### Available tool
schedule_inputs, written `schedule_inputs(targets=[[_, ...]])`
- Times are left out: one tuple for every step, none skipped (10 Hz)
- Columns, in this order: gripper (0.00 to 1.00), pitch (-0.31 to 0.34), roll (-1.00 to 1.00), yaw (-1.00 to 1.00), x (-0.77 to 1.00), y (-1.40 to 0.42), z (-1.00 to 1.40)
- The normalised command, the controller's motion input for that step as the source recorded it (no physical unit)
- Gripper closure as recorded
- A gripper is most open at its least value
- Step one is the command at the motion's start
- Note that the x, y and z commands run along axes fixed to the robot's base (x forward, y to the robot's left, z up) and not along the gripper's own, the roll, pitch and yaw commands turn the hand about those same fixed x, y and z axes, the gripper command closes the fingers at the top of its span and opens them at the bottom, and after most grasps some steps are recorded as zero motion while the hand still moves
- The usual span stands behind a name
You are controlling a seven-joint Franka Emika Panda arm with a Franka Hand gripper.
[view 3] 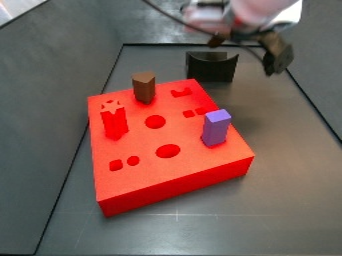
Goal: Pick up the hexagon object. Move up. Place the hexagon object on the fixture. Regrasp the hexagon object. Move to above the board. Insert the hexagon object.
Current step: Move to above the board.
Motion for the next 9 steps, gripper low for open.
schedule_inputs(targets=[[1.00,0.123,0.01,-0.11,0.15,0.06,1.00],[1.00,0.152,0.00,-0.07,0.14,0.06,1.00],[1.00,0.177,-0.02,-0.03,0.13,0.05,1.00],[1.00,0.196,-0.03,0.00,0.13,0.05,1.00],[1.00,0.214,-0.04,0.05,0.13,0.04,1.00],[1.00,0.223,-0.04,0.09,0.12,0.04,1.00],[1.00,0.208,-0.04,0.13,0.12,0.03,1.00],[1.00,0.193,-0.04,0.15,0.12,0.02,1.00],[1.00,0.142,-0.04,0.18,0.10,0.01,1.00]])
